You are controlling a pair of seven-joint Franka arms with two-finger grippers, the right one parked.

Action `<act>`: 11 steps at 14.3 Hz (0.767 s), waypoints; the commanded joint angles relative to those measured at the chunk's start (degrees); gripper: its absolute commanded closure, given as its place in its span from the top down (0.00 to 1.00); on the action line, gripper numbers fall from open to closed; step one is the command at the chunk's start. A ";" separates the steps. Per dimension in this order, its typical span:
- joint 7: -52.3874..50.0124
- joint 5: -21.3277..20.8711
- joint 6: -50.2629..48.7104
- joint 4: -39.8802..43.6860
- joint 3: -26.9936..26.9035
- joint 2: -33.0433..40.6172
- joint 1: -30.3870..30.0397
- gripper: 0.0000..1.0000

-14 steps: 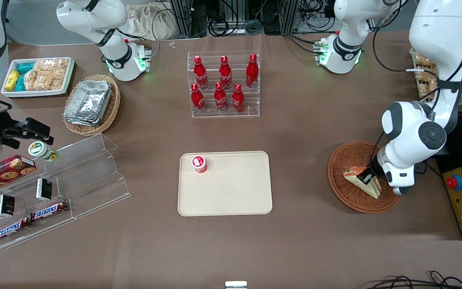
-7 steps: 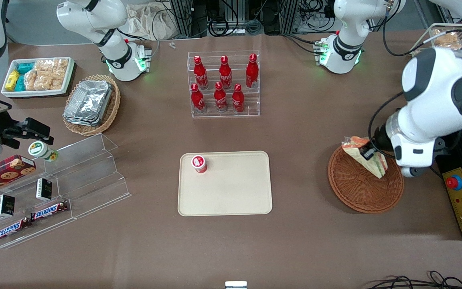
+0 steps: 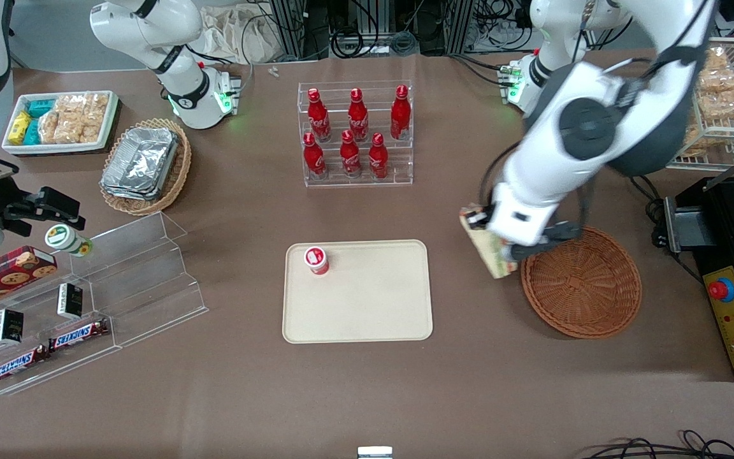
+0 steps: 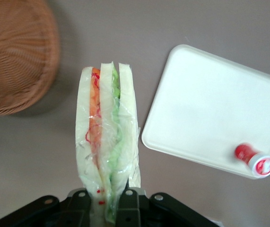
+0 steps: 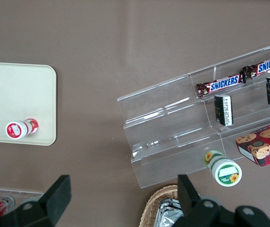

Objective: Place sandwich from basket to tray
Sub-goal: 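Lift the sandwich and carry it with the left gripper over the cream tray, then lower the sandwich onto the tray and open the left gripper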

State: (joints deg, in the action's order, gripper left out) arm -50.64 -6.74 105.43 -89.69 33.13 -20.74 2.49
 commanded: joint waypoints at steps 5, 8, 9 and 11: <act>3.62 -15.39 17.42 7.06 -0.17 -20.89 8.93 0.00; 3.71 -21.35 18.23 10.31 -0.35 -26.00 10.60 0.00; 3.27 -23.91 18.49 10.76 -0.43 -27.15 11.39 0.00; 3.27 -24.90 18.58 11.29 -0.43 -29.08 11.49 0.00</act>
State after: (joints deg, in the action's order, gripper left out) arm -47.59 -29.65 124.45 -81.39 33.00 -47.45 12.64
